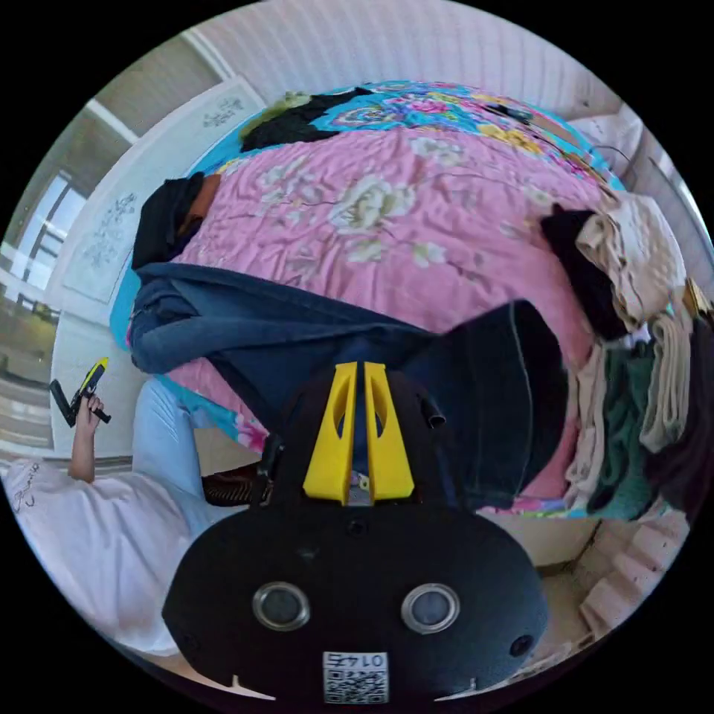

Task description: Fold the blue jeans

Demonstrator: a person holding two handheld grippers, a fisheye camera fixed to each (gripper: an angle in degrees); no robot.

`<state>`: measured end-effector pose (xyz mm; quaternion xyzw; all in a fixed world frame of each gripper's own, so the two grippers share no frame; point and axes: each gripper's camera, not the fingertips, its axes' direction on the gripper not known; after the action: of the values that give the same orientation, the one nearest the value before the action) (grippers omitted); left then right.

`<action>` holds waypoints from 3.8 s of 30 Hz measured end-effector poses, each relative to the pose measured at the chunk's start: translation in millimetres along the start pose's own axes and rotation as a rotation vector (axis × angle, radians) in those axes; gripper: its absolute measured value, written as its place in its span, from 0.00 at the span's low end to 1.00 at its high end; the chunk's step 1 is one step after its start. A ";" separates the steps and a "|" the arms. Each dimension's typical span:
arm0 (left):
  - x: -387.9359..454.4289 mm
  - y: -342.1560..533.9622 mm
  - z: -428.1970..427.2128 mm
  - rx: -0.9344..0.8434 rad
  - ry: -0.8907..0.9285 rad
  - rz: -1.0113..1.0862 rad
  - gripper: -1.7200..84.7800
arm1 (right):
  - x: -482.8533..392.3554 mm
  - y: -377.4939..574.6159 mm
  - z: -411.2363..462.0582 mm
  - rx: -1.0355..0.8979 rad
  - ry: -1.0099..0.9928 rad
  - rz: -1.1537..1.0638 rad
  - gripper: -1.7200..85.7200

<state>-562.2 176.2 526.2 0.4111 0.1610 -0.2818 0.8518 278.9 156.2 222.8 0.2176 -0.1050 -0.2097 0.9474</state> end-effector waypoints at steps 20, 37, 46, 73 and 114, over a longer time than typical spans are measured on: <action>277.7 -156.7 253.2 -0.417 0.242 0.368 0.07 | 133.7 46.2 -88.5 -0.047 0.204 0.272 0.07; 282.5 -154.3 239.8 -0.567 0.532 0.411 0.01 | 229.9 310.3 -245.5 0.068 -0.259 0.500 0.02; 265.2 -218.2 231.2 -0.230 0.387 0.368 0.07 | 237.2 232.4 -316.1 0.302 -0.133 0.304 0.09; 332.3 -347.1 427.0 -0.383 0.166 0.557 0.01 | 182.9 54.7 -372.3 0.219 0.045 0.014 0.02; 459.3 -68.0 412.7 -0.409 0.245 0.810 0.11 | 189.5 227.1 -346.1 0.027 -0.078 0.345 0.09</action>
<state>-223.7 -344.3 504.2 0.2946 0.1390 0.1615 0.9315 627.8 385.3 41.2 0.2005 -0.1804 -0.0511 0.9616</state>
